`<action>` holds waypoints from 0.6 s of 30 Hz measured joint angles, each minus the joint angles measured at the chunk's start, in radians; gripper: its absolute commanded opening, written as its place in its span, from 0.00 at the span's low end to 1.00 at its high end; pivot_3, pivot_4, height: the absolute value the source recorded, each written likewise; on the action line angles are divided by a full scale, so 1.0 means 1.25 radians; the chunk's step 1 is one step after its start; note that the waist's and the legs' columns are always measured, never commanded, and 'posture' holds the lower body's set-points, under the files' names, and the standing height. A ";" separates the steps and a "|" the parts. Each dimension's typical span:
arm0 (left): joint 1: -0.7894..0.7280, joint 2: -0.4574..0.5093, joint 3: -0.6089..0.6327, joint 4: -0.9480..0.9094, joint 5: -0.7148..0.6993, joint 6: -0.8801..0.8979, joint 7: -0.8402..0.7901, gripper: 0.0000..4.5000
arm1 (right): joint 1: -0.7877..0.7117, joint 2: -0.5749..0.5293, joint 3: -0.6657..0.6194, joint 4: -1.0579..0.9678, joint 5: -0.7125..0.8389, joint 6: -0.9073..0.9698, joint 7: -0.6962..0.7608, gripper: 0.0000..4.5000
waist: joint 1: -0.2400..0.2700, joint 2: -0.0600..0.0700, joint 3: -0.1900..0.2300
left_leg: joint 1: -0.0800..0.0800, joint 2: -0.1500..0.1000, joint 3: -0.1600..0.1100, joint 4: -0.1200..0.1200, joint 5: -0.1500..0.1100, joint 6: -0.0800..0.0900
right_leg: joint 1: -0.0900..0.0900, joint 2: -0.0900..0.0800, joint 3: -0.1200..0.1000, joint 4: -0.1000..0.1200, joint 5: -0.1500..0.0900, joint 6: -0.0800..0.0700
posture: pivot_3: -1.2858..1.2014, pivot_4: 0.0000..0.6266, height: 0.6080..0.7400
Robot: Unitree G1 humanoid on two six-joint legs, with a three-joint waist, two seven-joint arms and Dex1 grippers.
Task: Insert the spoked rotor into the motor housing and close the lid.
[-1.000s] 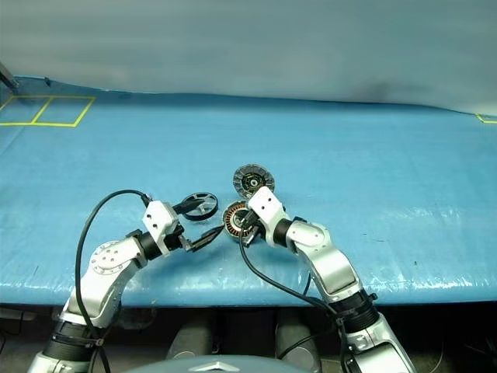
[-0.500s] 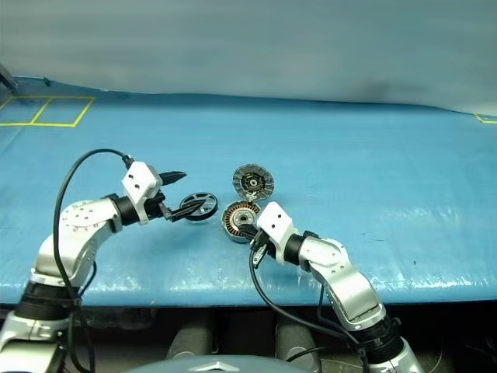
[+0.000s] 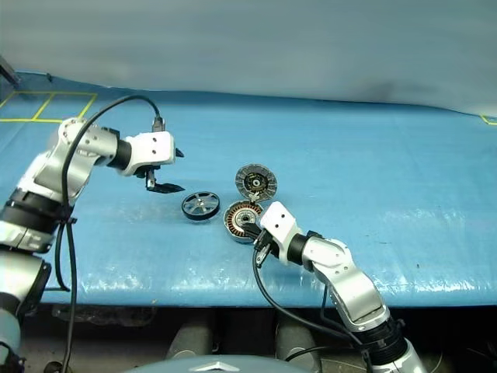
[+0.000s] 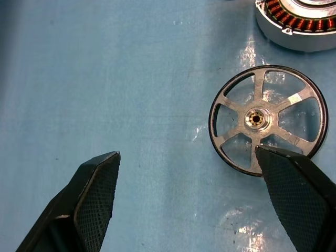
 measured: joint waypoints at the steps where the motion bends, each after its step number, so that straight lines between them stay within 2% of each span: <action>1: -0.020 -0.003 -0.020 0.024 0.022 -0.015 -0.018 1.00 | 0.000 -0.007 0.000 -0.001 0.003 0.005 0.004 0.00 | -0.001 0.000 0.000 | 0.000 0.000 0.000 0.000 0.000 0.000 | 0.000 0.000 0.000 0.000 0.000 0.000 | 0.52 0.24 1.00; 8: -0.099 -0.040 -0.122 0.045 0.160 -0.094 -0.121 1.00 | -0.008 -0.088 -0.003 -0.044 0.028 0.073 0.045 0.00 | 0.001 0.000 0.001 | -0.007 0.000 -0.002 0.003 0.000 0.000 | -0.005 0.000 -0.001 0.001 0.000 0.000 | 0.52 0.24 1.00; 18: -0.113 -0.113 -0.131 0.022 0.224 -0.114 -0.125 1.00 | -0.032 -0.173 -0.008 -0.113 0.069 0.170 0.085 0.00 | -0.001 -0.001 0.001 | -0.008 0.000 -0.002 0.005 0.000 0.000 | -0.006 0.001 -0.001 0.005 0.001 0.001 | 0.52 0.24 1.00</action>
